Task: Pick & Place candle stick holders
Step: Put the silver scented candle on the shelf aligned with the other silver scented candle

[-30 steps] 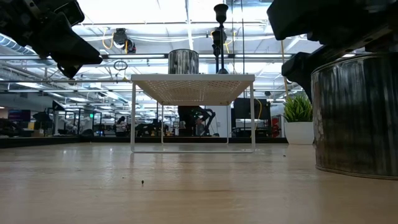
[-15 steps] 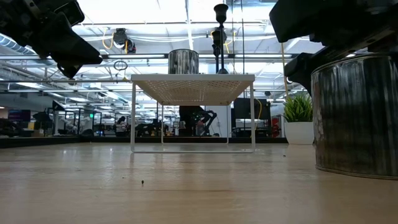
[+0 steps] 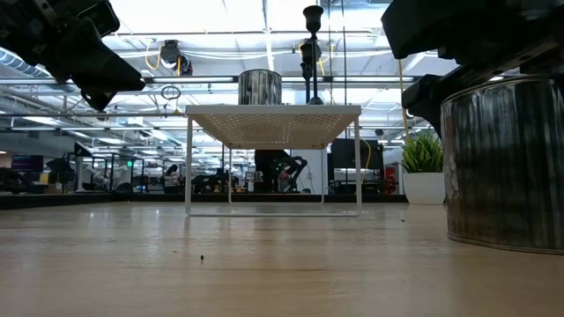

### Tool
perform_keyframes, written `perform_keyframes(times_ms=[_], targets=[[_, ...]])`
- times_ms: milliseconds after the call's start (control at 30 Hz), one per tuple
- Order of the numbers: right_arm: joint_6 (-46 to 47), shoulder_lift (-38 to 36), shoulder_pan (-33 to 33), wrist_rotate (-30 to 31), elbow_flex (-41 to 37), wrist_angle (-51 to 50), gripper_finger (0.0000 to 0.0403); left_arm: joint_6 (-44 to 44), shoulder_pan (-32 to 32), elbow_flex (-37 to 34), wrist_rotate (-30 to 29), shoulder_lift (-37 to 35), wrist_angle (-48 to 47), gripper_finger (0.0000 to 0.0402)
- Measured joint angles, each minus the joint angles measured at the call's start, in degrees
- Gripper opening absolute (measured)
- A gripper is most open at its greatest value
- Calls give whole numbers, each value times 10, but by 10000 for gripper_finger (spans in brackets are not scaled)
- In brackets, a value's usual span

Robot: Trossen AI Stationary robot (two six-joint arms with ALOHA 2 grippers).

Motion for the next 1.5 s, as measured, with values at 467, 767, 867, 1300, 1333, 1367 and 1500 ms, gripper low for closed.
perform_keyframes(times_ms=[467,767,867,1300,1333,1367,1500], targets=[[-1,0,-4,0,0,9,400,4,0,0,0,0,0,81],[-1,0,-4,2,0,12,400,7,0,0,0,0,0,81],[-2,0,-4,2,0,11,400,7,0,0,0,0,0,81],[-18,0,-4,3,0,11,390,7,0,0,0,0,0,81],[-18,0,-4,3,0,11,385,7,0,0,0,0,0,81],[-18,0,-5,3,0,11,379,7,0,0,0,0,0,81],[-22,-1,-6,5,0,12,352,7,0,0,0,0,0,81]])
